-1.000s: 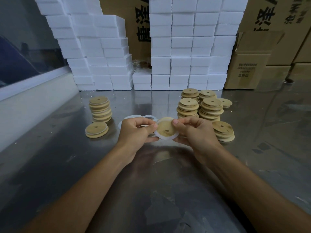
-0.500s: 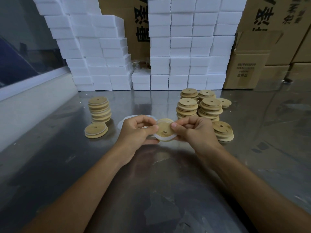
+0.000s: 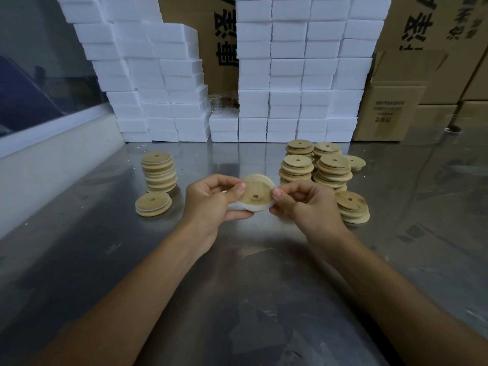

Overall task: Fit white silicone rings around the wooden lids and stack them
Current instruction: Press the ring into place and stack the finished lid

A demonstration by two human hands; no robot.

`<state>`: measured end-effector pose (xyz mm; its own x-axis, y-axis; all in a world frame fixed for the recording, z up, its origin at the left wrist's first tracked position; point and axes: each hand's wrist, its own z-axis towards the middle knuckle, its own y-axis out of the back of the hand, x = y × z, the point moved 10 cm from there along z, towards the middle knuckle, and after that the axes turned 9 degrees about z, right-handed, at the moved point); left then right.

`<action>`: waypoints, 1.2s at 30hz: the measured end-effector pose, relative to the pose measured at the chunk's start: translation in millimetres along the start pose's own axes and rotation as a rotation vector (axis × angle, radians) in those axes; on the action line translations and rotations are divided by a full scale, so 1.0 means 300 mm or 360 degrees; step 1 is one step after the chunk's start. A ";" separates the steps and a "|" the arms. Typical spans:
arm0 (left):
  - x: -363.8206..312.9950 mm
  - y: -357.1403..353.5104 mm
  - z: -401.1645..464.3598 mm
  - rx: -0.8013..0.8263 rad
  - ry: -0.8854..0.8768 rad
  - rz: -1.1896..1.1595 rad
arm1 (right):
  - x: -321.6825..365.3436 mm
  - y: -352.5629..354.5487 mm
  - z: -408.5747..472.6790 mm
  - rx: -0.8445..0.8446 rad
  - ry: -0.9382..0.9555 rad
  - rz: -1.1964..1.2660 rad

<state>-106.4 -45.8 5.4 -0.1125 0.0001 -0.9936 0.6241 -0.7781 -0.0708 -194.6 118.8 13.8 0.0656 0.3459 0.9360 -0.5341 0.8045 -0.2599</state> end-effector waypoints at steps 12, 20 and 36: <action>0.038 -0.031 -0.004 0.0051 0.0132 -0.0281 | 0.006 -0.016 -0.012 0.0010 -0.0001 0.0021; -0.110 -0.060 -0.042 -0.0008 -0.0717 0.0787 | 0.047 -0.004 -0.010 -0.0051 0.0363 -0.0642; -0.046 -0.002 -0.004 -0.0083 -0.0292 0.0327 | 0.007 -0.018 0.000 0.0047 0.0113 -0.0285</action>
<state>-104.5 -44.6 19.1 -0.1149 -0.2716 -0.9555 0.6867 -0.7168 0.1212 -191.7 115.1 17.3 0.2203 0.2327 0.9473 -0.5331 0.8420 -0.0829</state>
